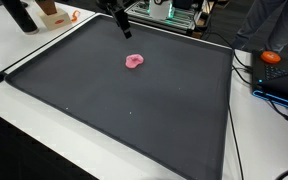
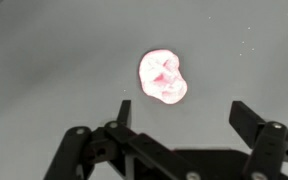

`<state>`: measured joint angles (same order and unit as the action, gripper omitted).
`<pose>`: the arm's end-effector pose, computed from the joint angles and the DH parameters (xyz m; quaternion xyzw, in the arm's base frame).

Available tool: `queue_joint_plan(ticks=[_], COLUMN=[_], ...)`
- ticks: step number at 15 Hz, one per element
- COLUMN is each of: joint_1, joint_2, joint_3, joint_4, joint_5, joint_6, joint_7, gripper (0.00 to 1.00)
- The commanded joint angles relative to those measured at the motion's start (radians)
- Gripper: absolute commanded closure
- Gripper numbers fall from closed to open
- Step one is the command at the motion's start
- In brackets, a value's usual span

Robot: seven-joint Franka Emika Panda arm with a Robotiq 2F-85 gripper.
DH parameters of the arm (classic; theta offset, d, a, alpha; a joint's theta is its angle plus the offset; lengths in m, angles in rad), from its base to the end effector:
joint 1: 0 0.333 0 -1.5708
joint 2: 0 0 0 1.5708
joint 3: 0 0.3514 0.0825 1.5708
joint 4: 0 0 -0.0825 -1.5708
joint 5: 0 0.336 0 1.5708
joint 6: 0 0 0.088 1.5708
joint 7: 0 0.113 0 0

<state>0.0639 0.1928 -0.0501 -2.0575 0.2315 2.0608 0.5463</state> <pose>0.5274 0.0217 0.3888 -0.9377 0.3218 0.1152 0.0621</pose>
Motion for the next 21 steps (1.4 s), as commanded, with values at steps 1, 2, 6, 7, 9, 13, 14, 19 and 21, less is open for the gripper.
queue_joint_plan(ticks=[1, 2, 6, 7, 9, 13, 14, 19, 21], joint_1=[0.029, 0.033, 0.021, 0.021, 0.021, 0.025, 0.030, 0.041, 0.047], joint_2=[-0.072, -0.083, -0.056, -0.058, -0.058, -0.004, 0.005, 0.054, 0.072], joint_3=[0.022, 0.029, 0.041, 0.041, 0.041, 0.065, 0.072, 0.107, 0.113], joint_4=[-0.063, -0.070, -0.025, -0.028, -0.031, -0.032, -0.040, -0.057, -0.062], joint_5=[-0.142, -0.170, -0.146, -0.147, -0.148, -0.158, -0.170, -0.221, -0.269], joint_6=[0.050, 0.065, 0.034, 0.034, 0.036, 0.021, 0.044, 0.106, 0.124], joint_7=[0.021, 0.021, 0.007, 0.007, 0.007, -0.170, -0.207, -0.404, -0.465], gripper=[0.00, 0.00, 0.00, 0.00, 0.00, 0.00, 0.00, 0.00, 0.00])
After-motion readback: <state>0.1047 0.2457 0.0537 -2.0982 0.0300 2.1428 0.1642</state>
